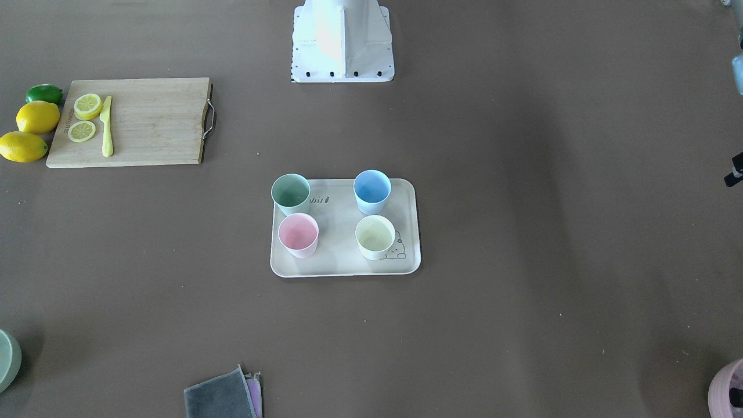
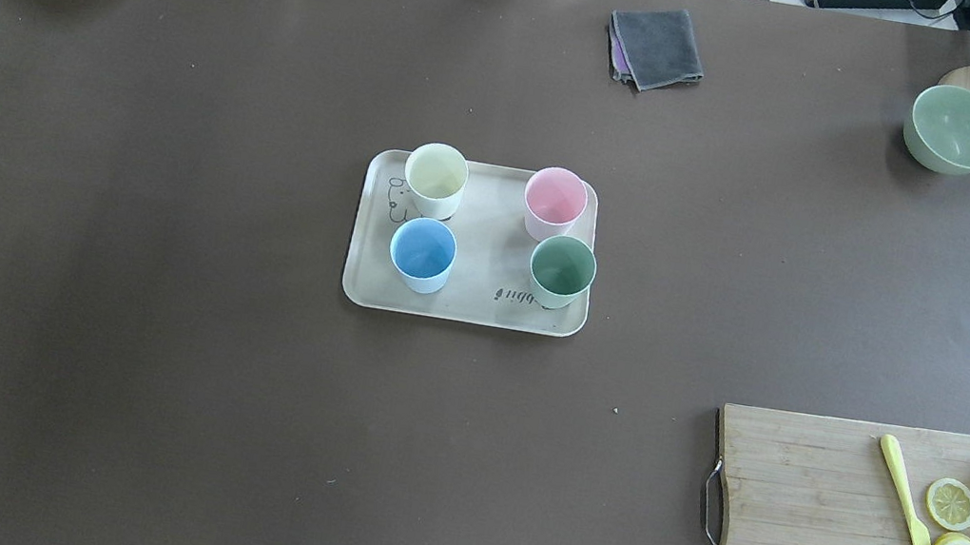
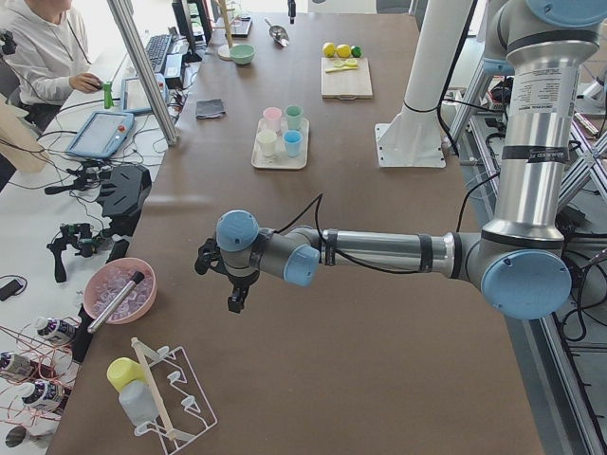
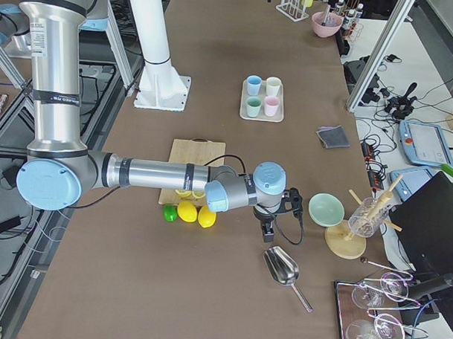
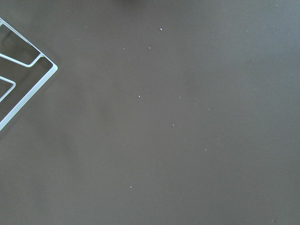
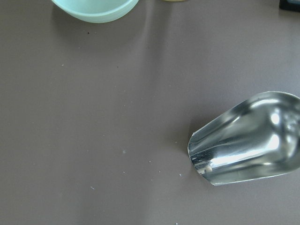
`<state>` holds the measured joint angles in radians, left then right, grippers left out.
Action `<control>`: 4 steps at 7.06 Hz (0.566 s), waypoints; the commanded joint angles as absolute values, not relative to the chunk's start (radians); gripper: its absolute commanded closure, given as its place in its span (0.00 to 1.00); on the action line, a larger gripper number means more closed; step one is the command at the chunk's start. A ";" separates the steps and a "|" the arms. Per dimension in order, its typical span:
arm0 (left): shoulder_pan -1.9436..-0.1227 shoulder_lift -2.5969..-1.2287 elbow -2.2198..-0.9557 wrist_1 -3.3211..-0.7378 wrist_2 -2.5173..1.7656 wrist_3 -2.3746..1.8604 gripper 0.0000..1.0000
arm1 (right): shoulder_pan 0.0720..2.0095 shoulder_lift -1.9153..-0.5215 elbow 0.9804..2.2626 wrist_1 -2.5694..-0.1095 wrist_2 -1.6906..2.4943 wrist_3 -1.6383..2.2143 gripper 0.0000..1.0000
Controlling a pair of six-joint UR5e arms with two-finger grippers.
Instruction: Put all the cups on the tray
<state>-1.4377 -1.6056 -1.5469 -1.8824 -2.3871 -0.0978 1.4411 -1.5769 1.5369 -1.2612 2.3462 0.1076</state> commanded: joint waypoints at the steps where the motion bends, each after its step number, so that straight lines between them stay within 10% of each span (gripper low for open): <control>1: -1.437 -1.589 -1.556 -1.890 -2.385 -0.101 0.02 | 1.440 -1.577 1.548 -1.261 2.338 0.104 0.00; 4: -1.451 -1.545 -1.609 -1.890 -2.381 -0.095 0.02 | 1.440 -1.580 1.562 -1.266 2.350 0.097 0.00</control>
